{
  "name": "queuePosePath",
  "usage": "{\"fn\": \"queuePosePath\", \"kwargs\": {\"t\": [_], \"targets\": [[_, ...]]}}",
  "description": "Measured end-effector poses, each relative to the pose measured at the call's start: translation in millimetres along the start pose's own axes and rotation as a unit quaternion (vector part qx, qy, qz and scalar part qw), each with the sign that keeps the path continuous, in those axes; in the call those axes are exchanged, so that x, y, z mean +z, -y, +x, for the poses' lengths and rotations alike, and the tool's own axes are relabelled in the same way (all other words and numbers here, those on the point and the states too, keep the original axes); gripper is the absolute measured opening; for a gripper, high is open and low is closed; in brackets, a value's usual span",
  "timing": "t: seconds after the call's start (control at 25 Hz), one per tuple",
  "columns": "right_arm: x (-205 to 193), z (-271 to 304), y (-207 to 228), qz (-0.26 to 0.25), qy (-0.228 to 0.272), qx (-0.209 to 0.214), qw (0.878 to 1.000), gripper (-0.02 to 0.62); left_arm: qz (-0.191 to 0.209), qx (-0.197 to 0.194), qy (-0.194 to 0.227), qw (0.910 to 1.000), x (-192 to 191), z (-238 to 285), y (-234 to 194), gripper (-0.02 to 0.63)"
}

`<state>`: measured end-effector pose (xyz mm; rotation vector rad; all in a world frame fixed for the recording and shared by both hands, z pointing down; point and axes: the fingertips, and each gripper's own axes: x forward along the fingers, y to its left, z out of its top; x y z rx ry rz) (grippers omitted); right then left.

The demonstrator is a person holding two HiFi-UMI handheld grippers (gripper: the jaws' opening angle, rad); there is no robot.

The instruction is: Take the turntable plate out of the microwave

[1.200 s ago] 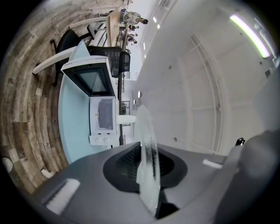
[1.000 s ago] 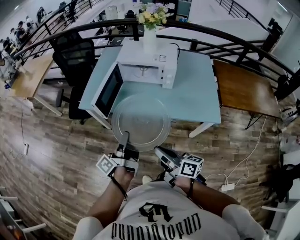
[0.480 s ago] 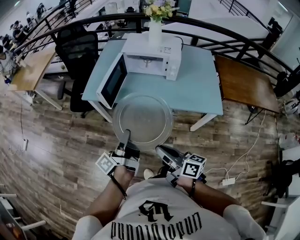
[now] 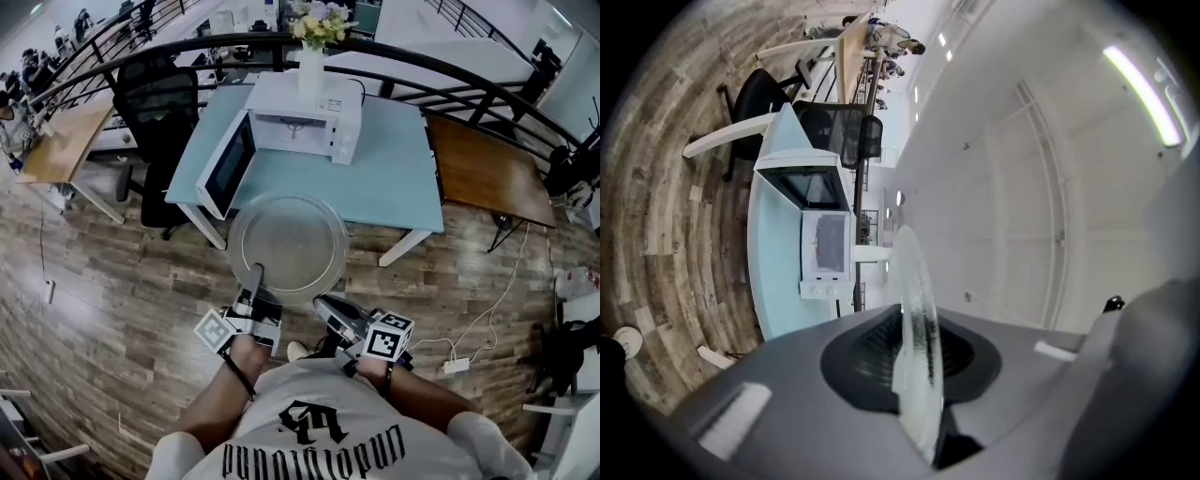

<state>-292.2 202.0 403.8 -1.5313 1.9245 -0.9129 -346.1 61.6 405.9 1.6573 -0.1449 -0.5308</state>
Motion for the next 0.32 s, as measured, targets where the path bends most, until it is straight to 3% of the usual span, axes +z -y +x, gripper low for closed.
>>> {"fn": "queuePosePath", "kwargs": {"t": [0.32], "targets": [[-3.7, -8.1, 0.9, -0.004, 0.009, 0.005, 1.0, 0.034, -0.002, 0.002, -0.004, 1.0, -6.5, -3.9, -0.6, 0.084]]}}
